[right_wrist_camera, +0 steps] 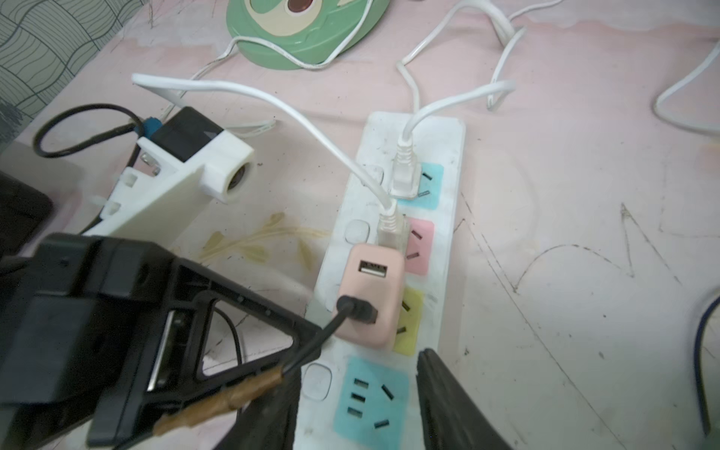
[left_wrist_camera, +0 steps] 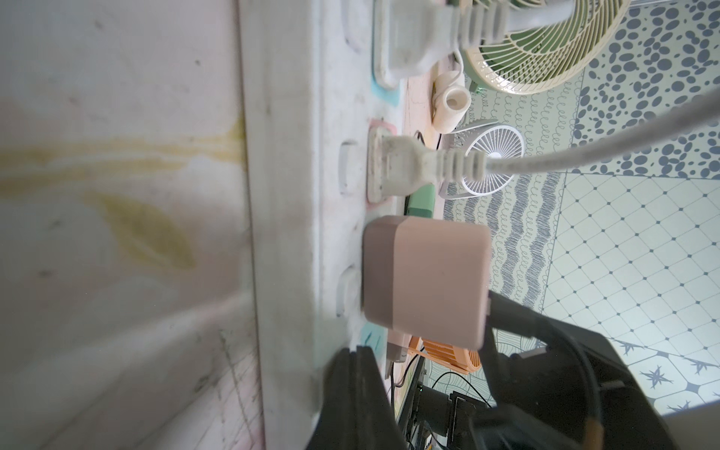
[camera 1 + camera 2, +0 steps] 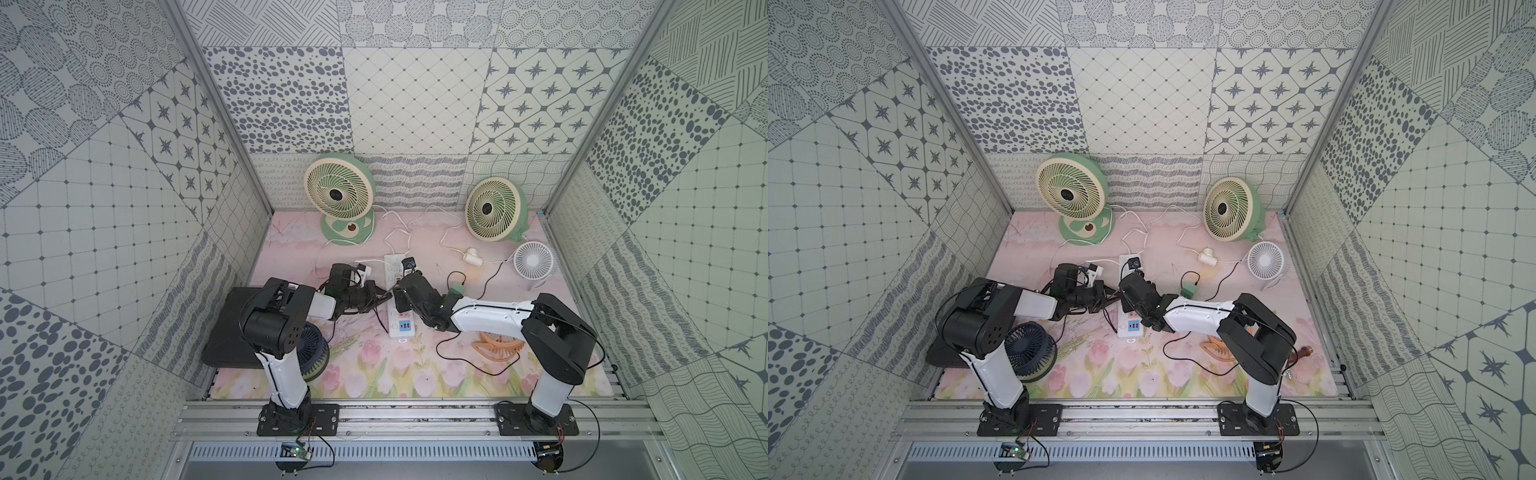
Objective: Unplug the desk fan from the power strip
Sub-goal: Remove the plug from the socket.
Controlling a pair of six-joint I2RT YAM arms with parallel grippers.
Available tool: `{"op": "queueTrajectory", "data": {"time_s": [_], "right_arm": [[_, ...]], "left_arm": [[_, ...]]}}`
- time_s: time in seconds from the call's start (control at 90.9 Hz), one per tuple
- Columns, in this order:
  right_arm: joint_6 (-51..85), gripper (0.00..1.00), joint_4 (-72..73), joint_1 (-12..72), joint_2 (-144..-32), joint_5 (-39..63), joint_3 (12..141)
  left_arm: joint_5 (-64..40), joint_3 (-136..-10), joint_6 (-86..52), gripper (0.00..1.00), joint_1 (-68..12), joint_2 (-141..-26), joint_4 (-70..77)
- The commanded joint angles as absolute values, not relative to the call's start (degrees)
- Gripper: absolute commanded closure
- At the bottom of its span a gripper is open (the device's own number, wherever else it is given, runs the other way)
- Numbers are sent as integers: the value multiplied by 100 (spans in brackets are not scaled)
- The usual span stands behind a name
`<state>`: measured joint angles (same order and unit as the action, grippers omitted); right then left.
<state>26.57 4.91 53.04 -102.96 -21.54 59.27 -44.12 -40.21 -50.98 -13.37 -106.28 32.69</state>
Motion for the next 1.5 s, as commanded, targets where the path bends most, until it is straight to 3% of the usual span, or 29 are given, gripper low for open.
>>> {"op": "queueTrajectory", "data": {"time_s": [0.0,0.352,0.682,0.891,1.211,1.486], "right_arm": [[2772,48,1066,5328,-10586,-2494,6109],[3050,58,1141,5400,-11151,-2904,6513],[3159,80,973,5547,-11290,-3158,6687],[2856,81,559,5910,-11402,-3860,7111],[3700,84,915,5483,-10905,-3281,6382],[3134,83,448,5819,-11156,-3896,6919]], "left_arm": [[-4541,-3983,-5147,100,-1349,-10691,3396],[-4536,-3990,-5168,100,-1407,-10762,3421],[-4420,-4059,-5045,100,-1450,-10802,3157],[-4313,-4089,-4957,100,-1455,-10818,2938],[-4278,-4096,-4931,100,-1450,-10841,2874],[-4237,-4087,-4894,100,-1436,-10828,2796]]}}
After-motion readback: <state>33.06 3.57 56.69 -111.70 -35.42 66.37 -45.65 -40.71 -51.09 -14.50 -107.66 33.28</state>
